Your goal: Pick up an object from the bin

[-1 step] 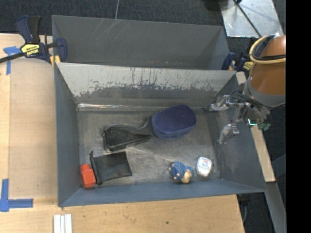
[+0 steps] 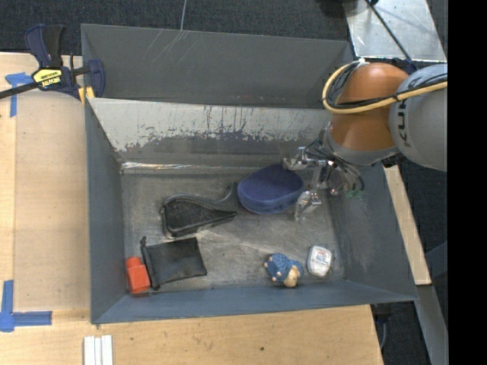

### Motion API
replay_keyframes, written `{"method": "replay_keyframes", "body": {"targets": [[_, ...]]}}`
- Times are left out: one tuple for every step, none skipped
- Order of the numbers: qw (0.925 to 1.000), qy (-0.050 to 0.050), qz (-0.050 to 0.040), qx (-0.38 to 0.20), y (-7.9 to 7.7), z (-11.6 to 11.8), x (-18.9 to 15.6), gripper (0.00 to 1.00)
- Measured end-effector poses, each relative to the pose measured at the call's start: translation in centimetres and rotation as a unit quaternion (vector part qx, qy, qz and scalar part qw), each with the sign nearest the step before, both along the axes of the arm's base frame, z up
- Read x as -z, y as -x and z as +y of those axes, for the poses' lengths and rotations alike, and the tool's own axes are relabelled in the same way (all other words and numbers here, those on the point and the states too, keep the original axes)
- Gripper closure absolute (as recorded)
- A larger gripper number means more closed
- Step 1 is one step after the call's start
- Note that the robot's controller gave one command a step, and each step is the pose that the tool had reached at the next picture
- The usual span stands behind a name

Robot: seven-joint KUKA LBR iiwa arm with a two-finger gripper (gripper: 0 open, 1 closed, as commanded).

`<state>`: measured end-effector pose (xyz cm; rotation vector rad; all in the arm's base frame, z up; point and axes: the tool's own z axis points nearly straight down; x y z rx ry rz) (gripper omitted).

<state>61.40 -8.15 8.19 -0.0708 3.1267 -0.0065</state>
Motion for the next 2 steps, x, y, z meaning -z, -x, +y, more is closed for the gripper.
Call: {"method": "replay_keyframes", "body": {"targets": [[1.0000, 0.000, -0.0081, 0.001, -0.4, -0.2, -0.7, 1.00], [1.0000, -0.001, 0.0006, -0.003, 0.0, -0.5, -14.1, 1.00]]}}
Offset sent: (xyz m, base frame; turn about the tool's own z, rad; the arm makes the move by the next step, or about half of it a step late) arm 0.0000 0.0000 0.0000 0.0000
